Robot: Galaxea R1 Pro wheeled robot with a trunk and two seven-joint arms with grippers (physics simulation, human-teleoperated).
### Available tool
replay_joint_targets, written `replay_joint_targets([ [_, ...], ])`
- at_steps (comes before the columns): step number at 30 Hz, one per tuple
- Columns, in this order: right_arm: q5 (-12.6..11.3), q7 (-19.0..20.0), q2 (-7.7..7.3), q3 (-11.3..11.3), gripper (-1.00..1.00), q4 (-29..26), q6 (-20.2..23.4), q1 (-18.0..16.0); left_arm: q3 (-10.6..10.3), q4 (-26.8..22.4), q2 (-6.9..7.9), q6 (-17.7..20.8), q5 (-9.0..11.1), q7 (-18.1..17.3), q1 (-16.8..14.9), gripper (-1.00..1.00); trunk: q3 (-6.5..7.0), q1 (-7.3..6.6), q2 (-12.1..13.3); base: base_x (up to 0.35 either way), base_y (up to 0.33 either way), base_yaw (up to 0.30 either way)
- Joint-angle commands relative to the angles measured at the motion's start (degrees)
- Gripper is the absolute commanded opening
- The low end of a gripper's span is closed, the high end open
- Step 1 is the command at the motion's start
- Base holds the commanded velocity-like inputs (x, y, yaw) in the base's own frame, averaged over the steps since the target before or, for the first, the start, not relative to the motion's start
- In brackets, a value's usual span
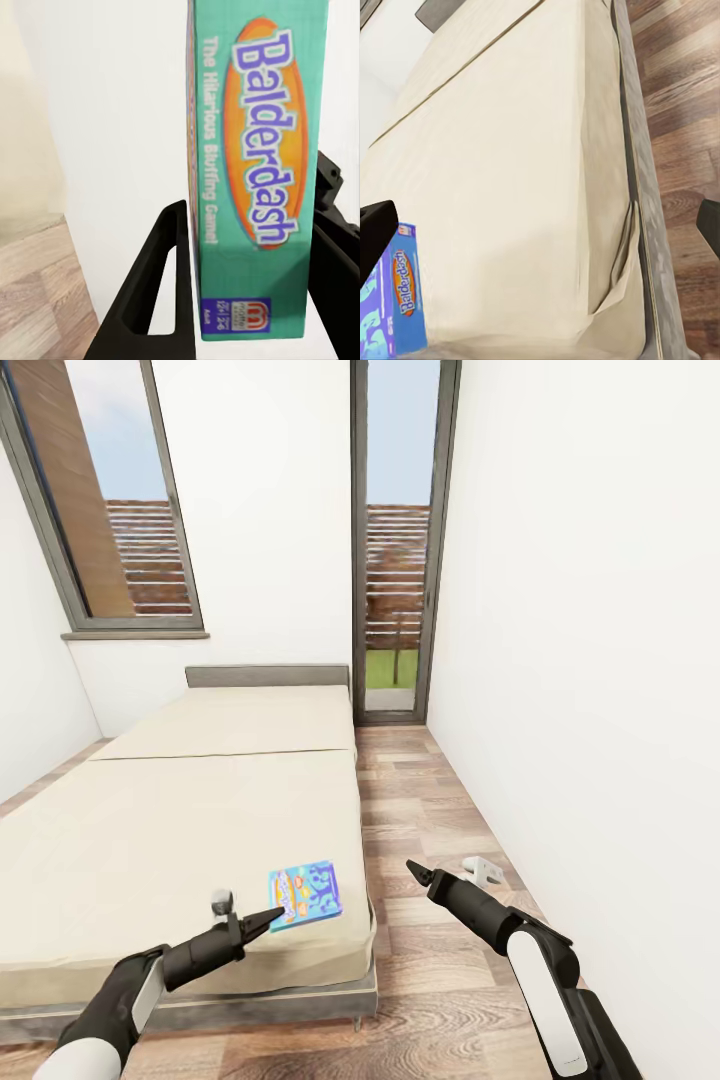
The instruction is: Put all the toys in the child's room - the three board games (two on the bed and one on the table), the two jigsaw puzzles on the table, and the tennis ball on the table - inside the toy box on the table in the child's room.
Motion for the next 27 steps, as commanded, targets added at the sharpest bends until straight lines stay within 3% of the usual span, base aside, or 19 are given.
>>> replay_joint_targets([
  [1, 0.1, 0.2, 0.03, -0.1, 1.0, 0.0, 0.3, 0.0, 0.0, -0.5, 0.53, 1.0, 0.0, -0.6, 0.0, -1.0, -0.06, -0.01, 0.0, 0.0, 0.0, 0.0],
  [5, 0.2, 0.2, 0.04, -0.1, 1.0, 0.0, 0.3, 0.0, -0.1, -1.5, 3.11, 1.7, 0.1, -2.1, 0.0, -1.0, -0.06, -0.01, 0.0, 0.0, 0.0, 0.0],
  [9, 0.2, 0.1, -0.25, -0.1, 1.0, 0.0, 0.3, 0.0, -0.1, -2.3, 6.62, 2.2, 0.0, -6.7, -0.1, -1.0, -0.06, -0.01, 0.0, 0.0, 0.0, 0.0],
  [10, 0.2, 0.1, -0.35, -0.1, 1.0, 0.0, 0.3, 0.0, -1.2, -4.3, 9.07, 3.4, 0.0, -10.1, -0.1, -1.0, -0.06, -0.01, 0.0, 0.0, 0.0, 0.0],
  [12, 0.2, 0.1, -0.37, -0.1, 1.0, 0.0, 0.3, 0.0, -2.3, -6.1, 10.44, 4.9, 0.0, -12.0, -0.1, -1.0, -0.06, -0.01, 0.0, 0.0, 0.0, 0.0],
  [16, 0.1, 0.2, -0.39, -0.1, 1.0, 0.0, 0.6, 0.0, -3.8, -9.9, 13.05, 7.1, 0.1, -12.0, -0.1, -1.0, -0.06, -0.01, 0.0, 0.0, 0.0, 0.0],
  [17, 0.1, 0.2, -0.39, -0.1, 1.0, 0.0, 0.7, 0.0, -4.1, -11.1, 14.26, 7.5, 0.2, -12.0, -0.1, -1.0, -0.06, -0.01, 0.0, 0.0, 0.0, 0.0],
  [22, 0.0, 0.3, -0.55, 0.0, 1.0, -1.0, 1.4, 0.0, -4.3, -12.3, 17.82, 7.9, 0.4, -12.0, -0.1, -1.0, -0.06, -0.01, 0.0, 0.0, 0.0, 0.0],
  [23, 0.0, 0.4, -0.57, 0.2, 1.0, -2.3, 2.7, 0.0, -4.3, -12.6, 20.11, 8.1, 0.5, -12.0, 0.0, -1.0, -0.06, -0.01, 0.0, 0.0, 0.0, 0.0],
  [27, 0.0, 0.6, -0.57, 0.1, 1.0, -2.7, 4.1, 0.0, -4.2, -14.1, 21.27, 8.6, 0.6, -12.0, 0.0, -1.0, -0.06, -0.01, 0.0, 0.0, 0.0, 0.0],
])
